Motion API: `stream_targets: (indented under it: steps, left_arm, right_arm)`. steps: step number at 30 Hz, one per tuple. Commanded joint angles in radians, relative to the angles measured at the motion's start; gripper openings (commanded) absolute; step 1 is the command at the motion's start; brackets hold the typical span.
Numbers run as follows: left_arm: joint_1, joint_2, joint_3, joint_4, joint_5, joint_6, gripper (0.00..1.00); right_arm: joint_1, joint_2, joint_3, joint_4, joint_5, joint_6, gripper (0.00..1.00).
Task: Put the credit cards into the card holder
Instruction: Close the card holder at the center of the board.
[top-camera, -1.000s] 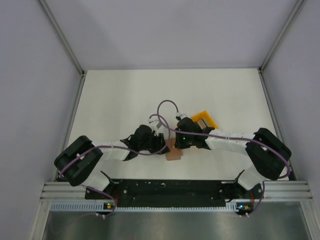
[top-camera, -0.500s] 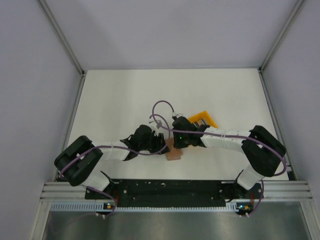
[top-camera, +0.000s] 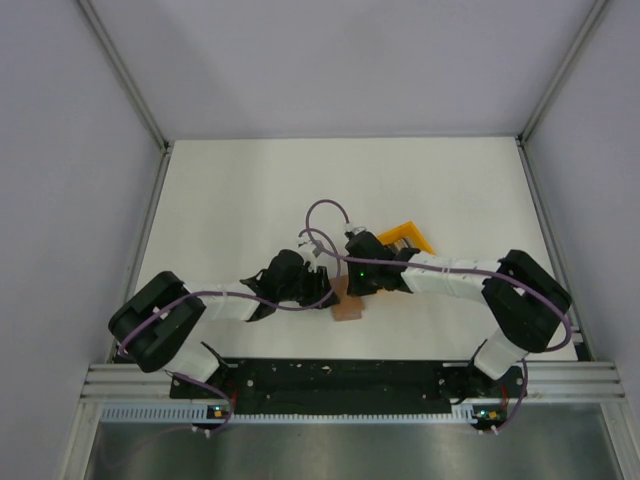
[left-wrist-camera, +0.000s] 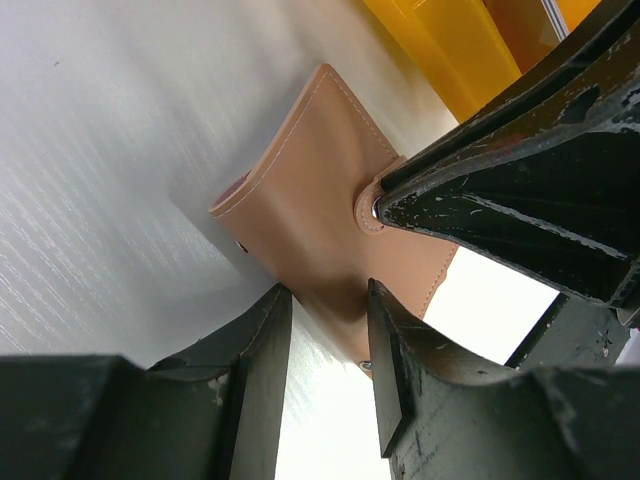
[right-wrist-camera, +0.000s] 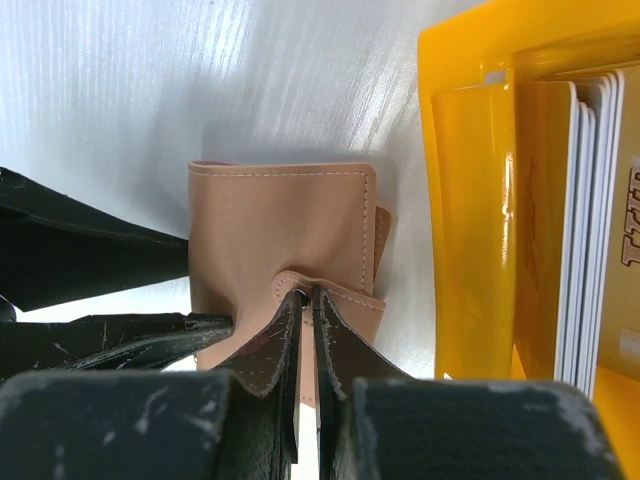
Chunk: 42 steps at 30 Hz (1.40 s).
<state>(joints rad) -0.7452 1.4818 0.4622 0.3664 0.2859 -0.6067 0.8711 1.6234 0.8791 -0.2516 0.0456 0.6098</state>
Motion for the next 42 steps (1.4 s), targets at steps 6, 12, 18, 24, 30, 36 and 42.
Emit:
stream_targets:
  steps: [6, 12, 18, 24, 30, 36, 42]
  left_arm:
    - [-0.013, 0.014, 0.000, -0.047, -0.002, 0.021, 0.41]
    - [-0.013, 0.009, 0.000, -0.046, -0.007, 0.021, 0.40]
    - [-0.013, -0.002, -0.003, -0.057, -0.028, 0.015, 0.40]
    - [-0.013, -0.009, -0.007, -0.061, -0.045, 0.007, 0.41]
    - [-0.013, -0.008, -0.010, -0.052, -0.042, 0.002, 0.42]
    - [-0.013, -0.014, -0.014, -0.047, -0.045, 0.001, 0.42]
    - [-0.013, -0.017, -0.014, -0.047, -0.044, 0.002, 0.42]
  right_arm:
    - [-0.027, 0.159, -0.040, -0.069, 0.082, -0.045, 0.00]
    - [-0.027, 0.159, -0.048, -0.084, 0.100, -0.042, 0.00]
    - [-0.027, 0.043, -0.058, -0.045, 0.074, -0.050, 0.00]
    - [-0.026, -0.180, -0.106, 0.048, 0.053, -0.062, 0.10]
    - [-0.027, -0.232, -0.103, 0.055, 0.040, -0.074, 0.14]
    - [-0.021, -0.163, -0.095, 0.080, -0.001, -0.061, 0.14]
    - [-0.011, -0.106, -0.069, 0.095, -0.010, -0.061, 0.14]
